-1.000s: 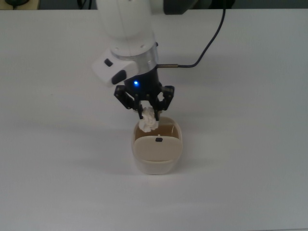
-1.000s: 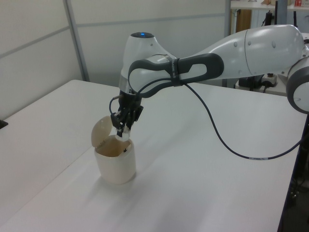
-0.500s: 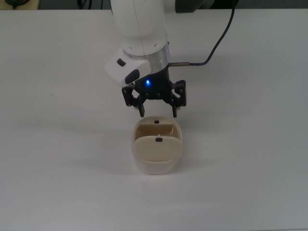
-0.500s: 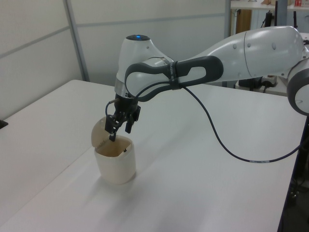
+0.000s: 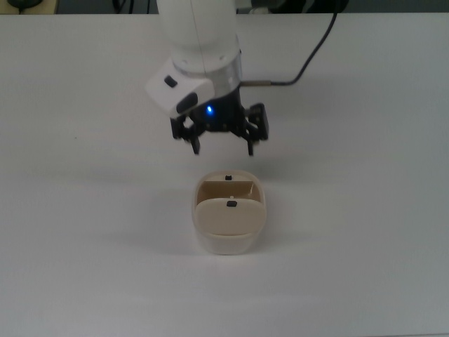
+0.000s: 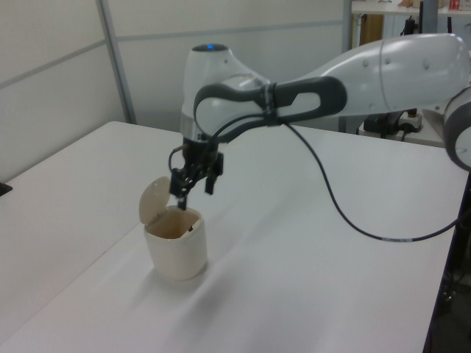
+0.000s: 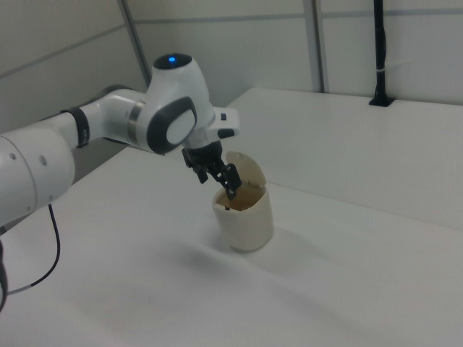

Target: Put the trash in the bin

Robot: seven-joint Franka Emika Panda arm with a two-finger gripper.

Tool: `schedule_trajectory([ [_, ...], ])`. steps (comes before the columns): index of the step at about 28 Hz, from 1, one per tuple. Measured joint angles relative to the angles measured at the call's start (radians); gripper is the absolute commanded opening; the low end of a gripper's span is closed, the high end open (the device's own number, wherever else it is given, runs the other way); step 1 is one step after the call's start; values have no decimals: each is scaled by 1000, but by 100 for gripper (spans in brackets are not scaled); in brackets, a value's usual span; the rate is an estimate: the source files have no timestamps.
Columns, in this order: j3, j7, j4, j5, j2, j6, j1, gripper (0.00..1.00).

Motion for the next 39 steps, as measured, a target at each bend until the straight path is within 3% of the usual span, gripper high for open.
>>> schedule_trajectory([
  [8,-3,-88,11,-135,-143,-344,-14,100],
  [14,-15,-137,10,-214,-229,-463,-19,100],
  [20,-43,-160,7,-217,-283,-469,-43,100],
  [39,-36,-160,-1,-185,-277,-469,-34,100],
])
